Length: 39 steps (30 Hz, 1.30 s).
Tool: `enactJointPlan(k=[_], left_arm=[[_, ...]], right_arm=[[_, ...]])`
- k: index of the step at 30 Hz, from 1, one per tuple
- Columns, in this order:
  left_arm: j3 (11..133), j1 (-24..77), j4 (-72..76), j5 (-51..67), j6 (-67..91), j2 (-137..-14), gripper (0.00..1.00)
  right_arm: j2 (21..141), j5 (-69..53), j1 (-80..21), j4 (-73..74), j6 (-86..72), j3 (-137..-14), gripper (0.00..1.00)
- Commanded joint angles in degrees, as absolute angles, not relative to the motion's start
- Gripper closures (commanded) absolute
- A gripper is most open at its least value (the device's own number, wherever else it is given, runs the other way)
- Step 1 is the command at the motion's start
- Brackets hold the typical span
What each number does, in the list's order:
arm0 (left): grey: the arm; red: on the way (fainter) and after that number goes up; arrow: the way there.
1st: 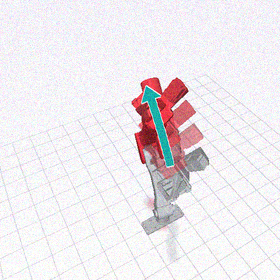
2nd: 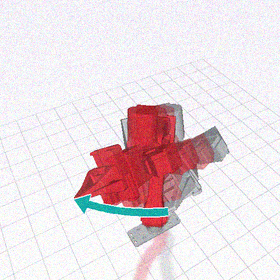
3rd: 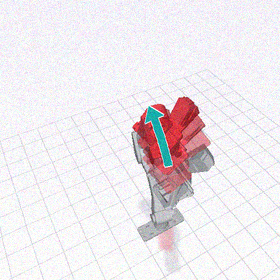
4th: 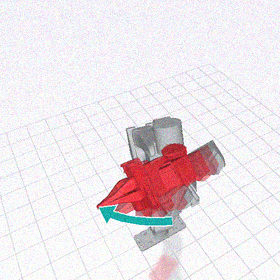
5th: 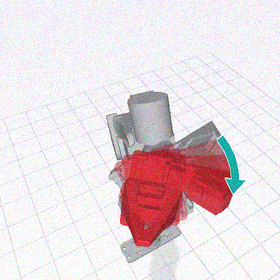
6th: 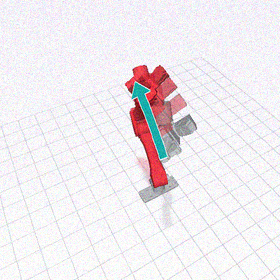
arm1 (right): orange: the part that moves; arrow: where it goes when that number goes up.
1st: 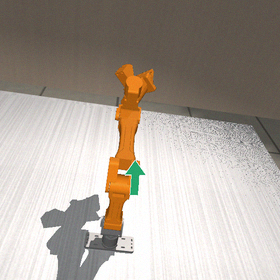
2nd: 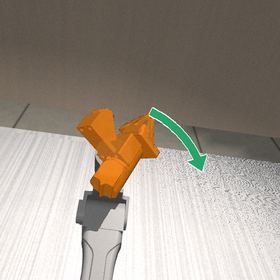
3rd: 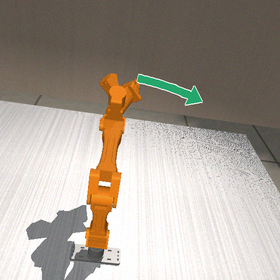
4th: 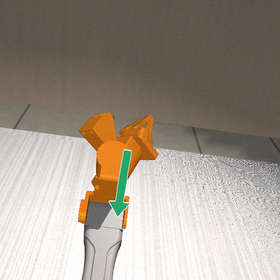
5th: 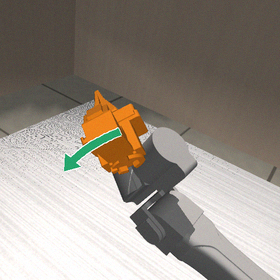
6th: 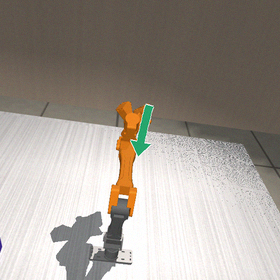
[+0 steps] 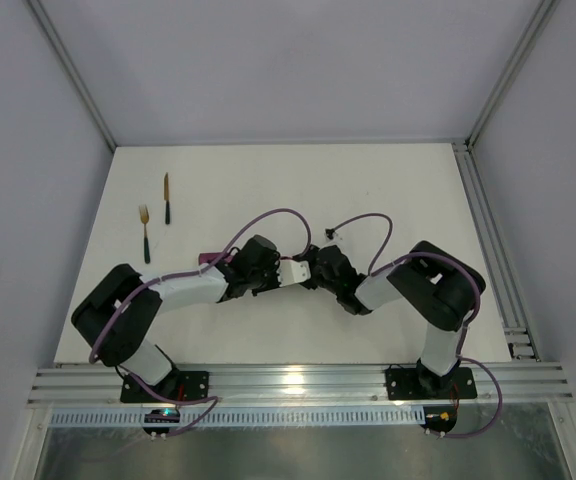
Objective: Fold the napkin into a case and place the utensils inside
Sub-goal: Stuff the top corner of the smaller-rectangle-folded napkin into the folded napkin.
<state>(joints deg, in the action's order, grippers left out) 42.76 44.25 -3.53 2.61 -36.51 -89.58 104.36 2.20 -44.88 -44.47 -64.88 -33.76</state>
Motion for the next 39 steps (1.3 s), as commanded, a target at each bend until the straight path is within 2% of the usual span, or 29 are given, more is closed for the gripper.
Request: enactJointPlan(k=[1,4,8,19,21,22,25,27,29,30,32,35,39], left_arm=[[41.75,44.47,-1.67,2.72,-36.39,-87.80,1.00],[41.40,44.47,-1.49,3.34,-36.47,-87.28,1.00],[40.87,44.47,-1.14,3.78,-36.74,-86.75,1.00],[39.82,44.47,-1.41,4.04,-39.11,-85.96,1.00],[39.73,44.47,-1.58,4.57,-39.20,-85.69,1.00],[39.73,44.47,-1.67,4.66,-39.37,-85.61,1.00],[39.12,44.39,-1.84,4.48,-39.81,-84.47,1.00],[38.59,44.12,-2.11,5.53,-39.81,-83.42,1.00],[38.67,43.60,-3.51,5.98,-39.73,-82.88,0.94],[38.76,43.42,-3.95,6.24,-39.47,-82.62,0.85],[40.16,43.24,-6.14,7.20,-38.68,-82.53,0.72],[42.80,42.37,-10.27,10.71,-36.75,-81.92,0.62],[46.14,41.49,-15.46,15.46,-33.85,-79.11,0.55]], right_arm=[[105.99,0.88,-44.74,-49.57,-64.16,-36.29,0.77],[107.93,0.79,-44.74,-50.36,-64.33,-37.61,0.75],[109.77,1.05,-44.74,-49.13,-65.56,-39.98,0.66],[113.20,1.67,-43.42,-47.29,-67.41,-42.62,0.65],[113.38,1.15,-43.33,-45.62,-66.54,-43.68,0.69],[113.81,0.97,-43.24,-44.83,-66.27,-44.55,0.81],[114.43,0.88,-42.72,-45.17,-66.62,-43.34,0.95],[114.78,0.88,-42.28,-47.88,-67.49,-42.02,0.96],[115.05,0.88,-42.36,-49.21,-67.85,-40.87,0.96],[115.31,0.88,-42.36,-49.83,-67.94,-40.70,0.96],[115.92,0.88,-42.28,-52.28,-68.64,-40.25,0.96],[116.10,0.88,-42.45,-53.26,-69.00,-39.99,0.96],[115.93,0.88,-42.54,-53.61,-68.82,-39.82,0.96]])
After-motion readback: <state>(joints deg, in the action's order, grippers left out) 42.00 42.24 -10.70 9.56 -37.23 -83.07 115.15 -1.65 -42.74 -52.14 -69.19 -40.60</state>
